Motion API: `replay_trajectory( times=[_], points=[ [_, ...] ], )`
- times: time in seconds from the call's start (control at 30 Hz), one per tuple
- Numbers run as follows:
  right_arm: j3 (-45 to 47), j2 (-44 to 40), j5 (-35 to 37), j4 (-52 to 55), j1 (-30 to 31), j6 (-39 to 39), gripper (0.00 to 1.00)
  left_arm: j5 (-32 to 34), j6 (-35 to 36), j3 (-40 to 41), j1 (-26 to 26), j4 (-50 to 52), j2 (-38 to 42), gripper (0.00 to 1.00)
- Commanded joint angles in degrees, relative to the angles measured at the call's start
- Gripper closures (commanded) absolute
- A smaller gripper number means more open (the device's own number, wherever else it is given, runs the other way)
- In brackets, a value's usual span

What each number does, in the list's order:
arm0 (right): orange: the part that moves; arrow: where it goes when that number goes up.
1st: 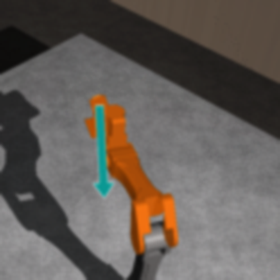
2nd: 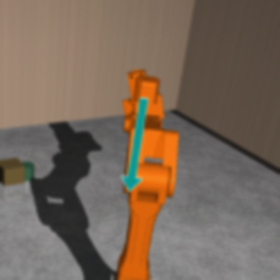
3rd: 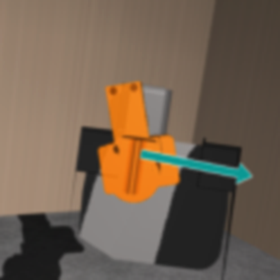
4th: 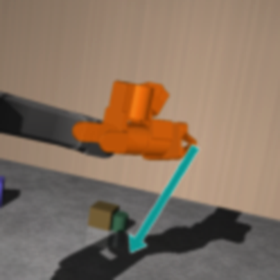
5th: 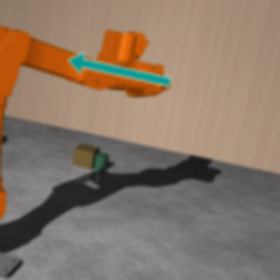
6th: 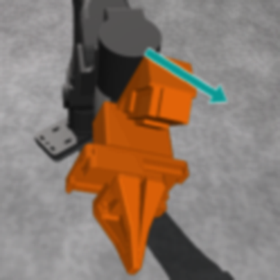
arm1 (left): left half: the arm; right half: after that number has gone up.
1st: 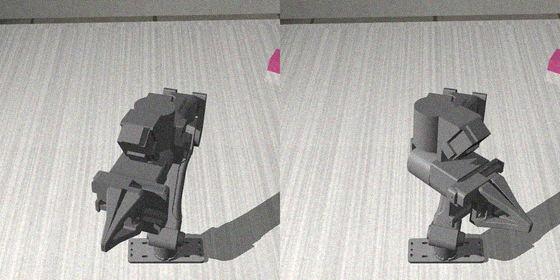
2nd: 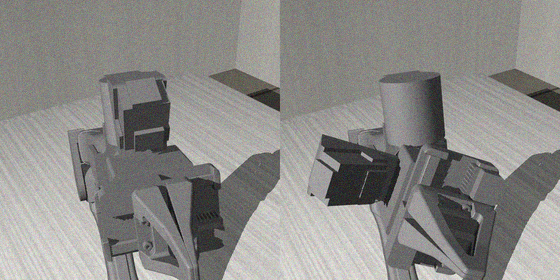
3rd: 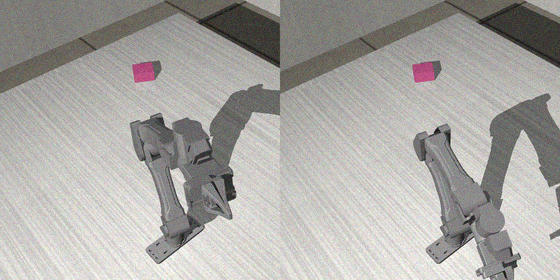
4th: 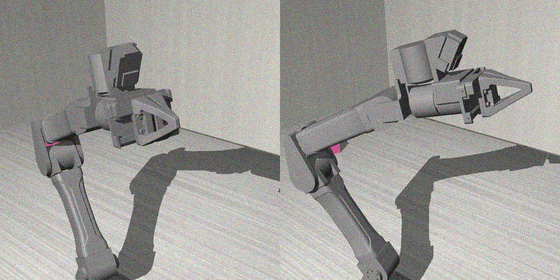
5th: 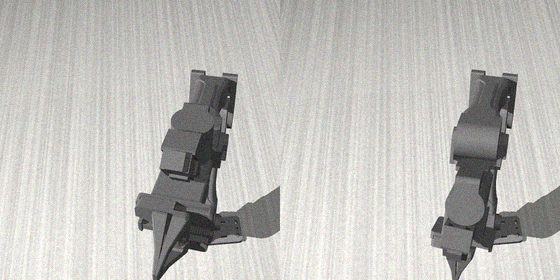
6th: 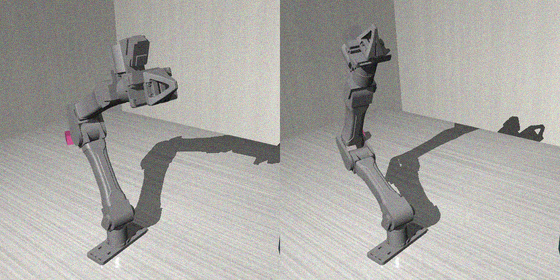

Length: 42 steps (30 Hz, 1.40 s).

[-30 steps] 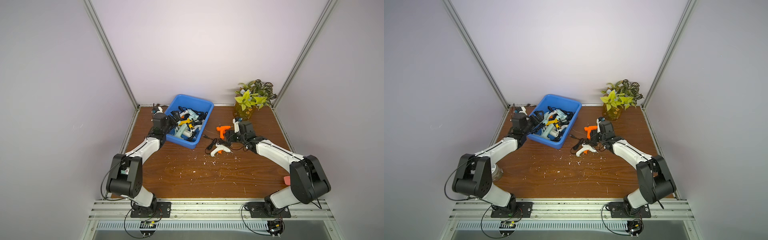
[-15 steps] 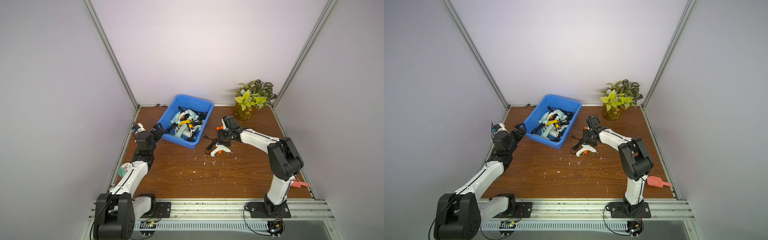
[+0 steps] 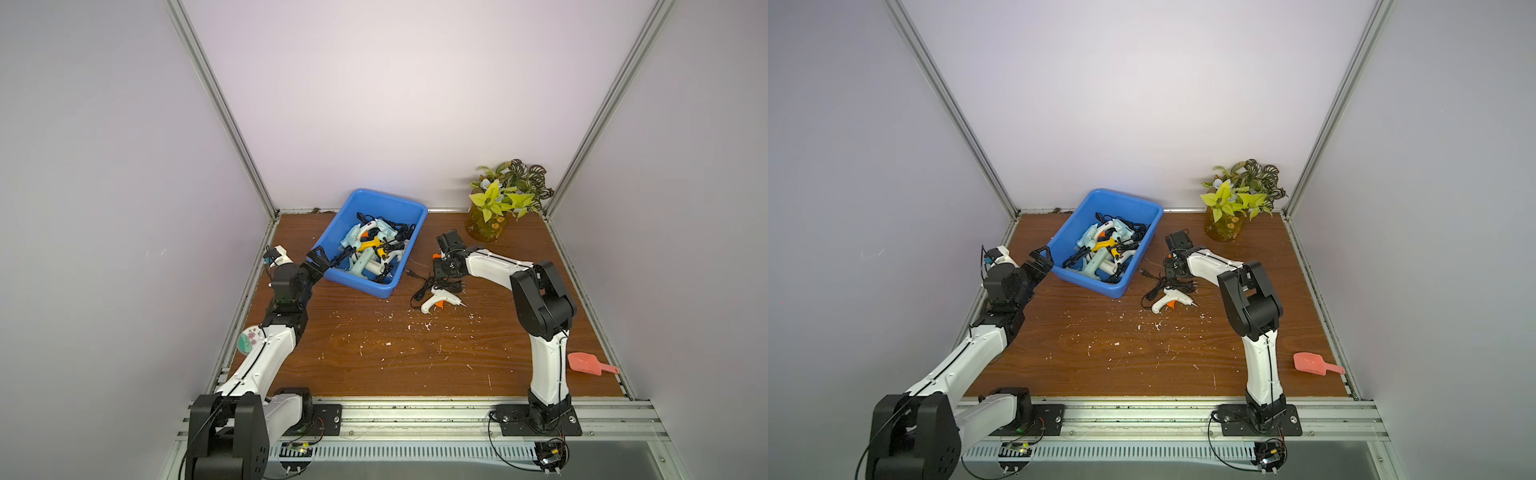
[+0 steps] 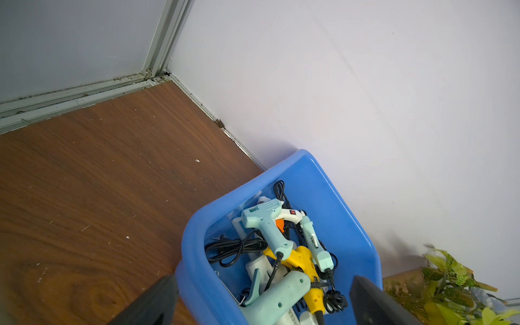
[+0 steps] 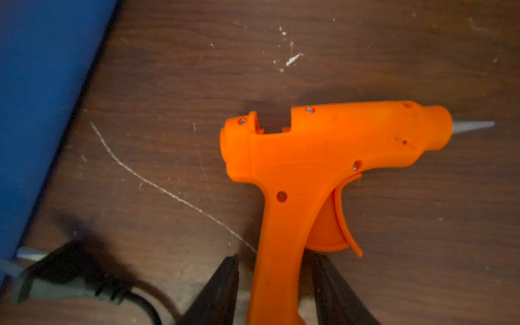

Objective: Put the hot melt glue gun into the storage box
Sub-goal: Pick up the hot melt adhesive gun from the center of the board.

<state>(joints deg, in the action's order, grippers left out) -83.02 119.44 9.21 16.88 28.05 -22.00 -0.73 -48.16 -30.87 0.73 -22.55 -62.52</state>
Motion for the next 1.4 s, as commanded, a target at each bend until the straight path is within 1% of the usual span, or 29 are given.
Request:
replay_trajectory(
  times=[0.0, 0.13, 0.17, 0.3, 0.4, 0.53, 0.73, 0.8, 0.9, 1.03, 1.2, 1.27, 1.37],
  points=[
    [-2.01, 0.62, 2.71, 1.74, 0.09, -0.42, 0.57, -1.29, 1.06, 0.39, 0.51, -1.57, -0.06, 0.00],
    [-3.18, 2.38, 4.35, 2.31, 0.07, -0.35, 0.57, -1.70, 1.23, 0.55, 0.54, -1.98, 0.12, 0.00],
    [-3.56, 2.78, 4.54, 2.30, 0.04, -0.18, 0.59, -1.90, 1.23, 0.55, 0.50, -1.98, 0.12, 0.00],
    [-4.27, 2.84, 4.94, 2.78, 0.06, 0.37, 0.73, -2.85, 1.73, 0.25, 0.50, -1.91, 0.03, 0.00],
    [-2.04, -0.15, 4.64, 0.42, 0.16, 1.54, 0.79, -4.07, 2.61, -0.63, 0.50, -1.11, -0.05, 0.00],
    [2.51, -6.27, 3.59, -4.01, 0.20, 3.42, 0.87, -7.69, 3.99, -2.88, 0.42, 0.77, -0.54, 0.00],
    [10.54, -16.57, 0.48, -12.47, 0.16, 5.66, 0.91, -14.80, 3.85, -5.45, -0.45, 0.87, -1.67, 0.00],
    [13.04, -20.00, -0.68, -15.57, 0.23, 6.68, 0.91, -15.34, 4.86, -7.26, -1.98, 2.46, -2.37, 0.00],
    [15.98, -24.58, -2.35, -18.76, 0.29, 8.12, 0.91, -16.01, 6.68, -10.73, -5.61, 5.01, -4.01, 0.00],
    [19.13, -30.29, -6.48, -22.43, 0.99, 10.15, 0.91, -22.21, 6.24, -14.38, -9.00, 3.71, -7.69, 0.00],
    [22.81, -36.21, -12.95, -27.67, 2.93, 12.44, 0.90, -27.58, 7.31, -20.68, -15.43, 4.73, -13.41, 0.00],
    [23.95, -38.00, -14.64, -29.37, 4.05, 13.51, 0.89, -29.31, 7.47, -23.24, -18.45, 4.90, -15.86, 0.00],
    [24.83, -39.56, -15.36, -30.58, 5.84, 15.39, 0.88, -32.63, 6.71, -26.44, -22.26, 3.35, -19.39, 0.00]
  ],
)
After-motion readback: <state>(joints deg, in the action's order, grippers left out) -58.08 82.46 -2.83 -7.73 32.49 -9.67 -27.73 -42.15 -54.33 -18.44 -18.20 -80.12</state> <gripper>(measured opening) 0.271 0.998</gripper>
